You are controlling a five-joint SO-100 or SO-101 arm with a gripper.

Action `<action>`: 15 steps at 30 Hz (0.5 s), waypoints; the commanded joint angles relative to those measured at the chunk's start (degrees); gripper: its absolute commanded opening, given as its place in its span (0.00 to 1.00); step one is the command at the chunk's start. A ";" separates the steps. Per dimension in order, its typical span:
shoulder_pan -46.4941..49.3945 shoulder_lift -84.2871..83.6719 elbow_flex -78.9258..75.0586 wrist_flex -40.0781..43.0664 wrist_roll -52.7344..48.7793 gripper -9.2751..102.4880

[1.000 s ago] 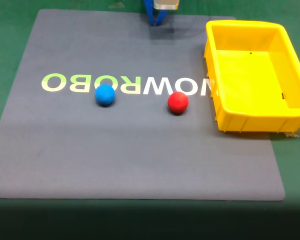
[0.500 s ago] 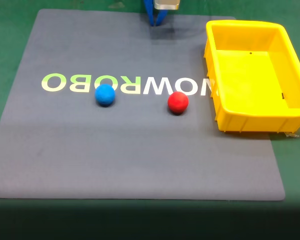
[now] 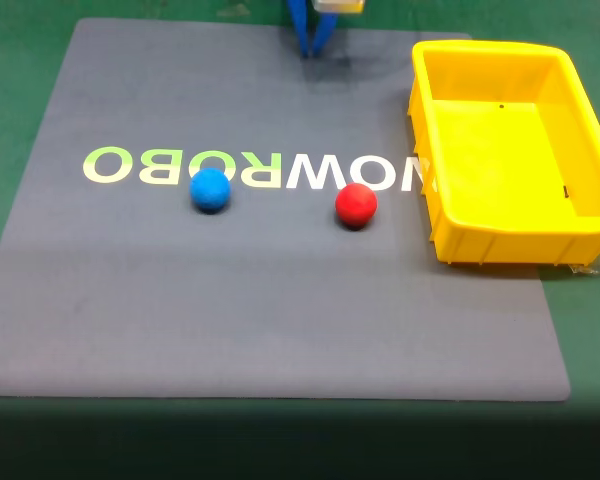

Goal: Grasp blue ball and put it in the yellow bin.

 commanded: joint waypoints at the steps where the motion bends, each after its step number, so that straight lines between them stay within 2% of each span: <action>1: 5.01 -1.05 -2.72 -12.13 -4.39 0.31; 3: 7.82 -4.92 -5.19 -18.72 -6.77 0.41; 5: 10.11 -10.81 -9.32 -23.03 -8.53 0.45; 15: 16.26 -52.91 -43.68 -26.28 -11.25 0.45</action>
